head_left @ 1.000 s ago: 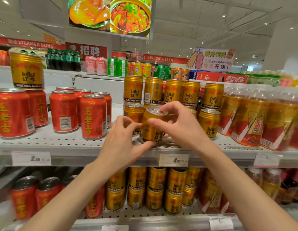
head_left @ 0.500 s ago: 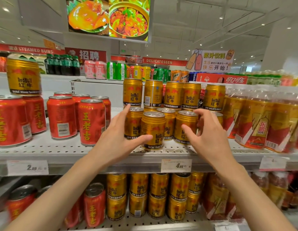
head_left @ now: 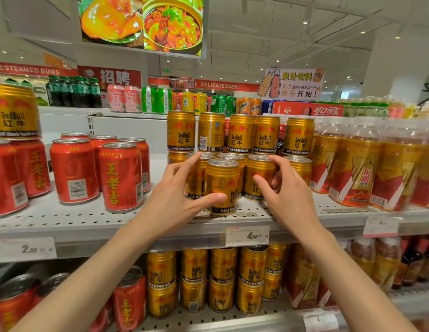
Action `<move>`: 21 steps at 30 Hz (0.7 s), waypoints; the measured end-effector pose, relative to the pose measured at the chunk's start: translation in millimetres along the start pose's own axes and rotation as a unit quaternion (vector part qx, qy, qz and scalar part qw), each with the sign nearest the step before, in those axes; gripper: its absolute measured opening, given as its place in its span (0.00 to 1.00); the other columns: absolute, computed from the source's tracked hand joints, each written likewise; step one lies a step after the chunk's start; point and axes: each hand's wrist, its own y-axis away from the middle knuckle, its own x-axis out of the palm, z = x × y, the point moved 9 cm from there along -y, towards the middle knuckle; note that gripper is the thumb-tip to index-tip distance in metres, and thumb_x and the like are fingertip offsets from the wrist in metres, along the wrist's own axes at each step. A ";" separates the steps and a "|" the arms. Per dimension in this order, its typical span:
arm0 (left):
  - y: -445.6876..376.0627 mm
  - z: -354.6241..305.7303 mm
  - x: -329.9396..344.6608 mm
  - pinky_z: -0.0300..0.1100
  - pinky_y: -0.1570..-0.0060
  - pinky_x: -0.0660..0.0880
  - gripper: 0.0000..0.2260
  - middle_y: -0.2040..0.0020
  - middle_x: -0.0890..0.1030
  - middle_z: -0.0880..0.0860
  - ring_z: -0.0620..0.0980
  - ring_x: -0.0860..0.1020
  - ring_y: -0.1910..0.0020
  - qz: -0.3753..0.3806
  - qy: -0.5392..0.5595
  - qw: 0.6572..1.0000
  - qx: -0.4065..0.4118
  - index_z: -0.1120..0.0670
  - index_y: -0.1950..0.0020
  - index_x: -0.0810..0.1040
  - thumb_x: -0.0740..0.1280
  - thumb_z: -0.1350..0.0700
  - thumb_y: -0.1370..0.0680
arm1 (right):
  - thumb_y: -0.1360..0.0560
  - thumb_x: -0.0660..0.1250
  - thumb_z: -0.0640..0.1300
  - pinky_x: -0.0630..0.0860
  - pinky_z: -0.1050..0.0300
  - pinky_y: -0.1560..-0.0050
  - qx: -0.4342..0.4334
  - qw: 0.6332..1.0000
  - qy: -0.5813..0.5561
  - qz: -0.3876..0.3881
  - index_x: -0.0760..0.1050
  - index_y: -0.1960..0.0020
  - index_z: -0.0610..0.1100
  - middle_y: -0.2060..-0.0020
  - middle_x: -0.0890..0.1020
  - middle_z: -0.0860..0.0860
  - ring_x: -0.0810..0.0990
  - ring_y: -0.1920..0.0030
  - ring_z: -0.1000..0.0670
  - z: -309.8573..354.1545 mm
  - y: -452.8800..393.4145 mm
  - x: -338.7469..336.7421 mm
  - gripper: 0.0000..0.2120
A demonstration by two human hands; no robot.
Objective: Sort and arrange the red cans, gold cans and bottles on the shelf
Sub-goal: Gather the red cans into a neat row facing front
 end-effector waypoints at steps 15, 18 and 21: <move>53.5 -1.0 -43.1 0.43 0.51 0.82 0.15 0.45 0.81 0.42 0.43 0.82 0.49 -0.149 0.153 0.977 0.000 0.45 0.37 0.77 0.72 0.50 0.24 | 0.22 0.70 0.47 0.80 0.64 0.58 0.107 0.934 -0.330 0.088 0.78 0.40 0.51 0.55 0.85 0.50 0.85 0.57 0.53 24.1 51.0 -5.9 0.12; 83.5 2.0 -47.1 0.42 0.50 0.81 0.14 0.48 0.84 0.44 0.46 0.83 0.51 -0.125 0.202 0.971 -0.011 0.43 0.39 0.77 0.71 0.51 0.23 | 0.23 0.70 0.47 0.79 0.63 0.60 0.108 0.928 -0.338 0.109 0.80 0.43 0.52 0.58 0.86 0.51 0.84 0.60 0.53 41.0 70.1 1.0 0.09; 110.2 18.5 -53.3 0.45 0.49 0.81 0.14 0.49 0.84 0.45 0.47 0.83 0.49 -0.109 0.217 0.970 -0.028 0.42 0.39 0.77 0.71 0.53 0.23 | 0.23 0.70 0.47 0.78 0.60 0.58 0.106 0.925 -0.320 0.176 0.80 0.43 0.53 0.58 0.86 0.50 0.84 0.59 0.52 60.5 94.5 25.8 0.09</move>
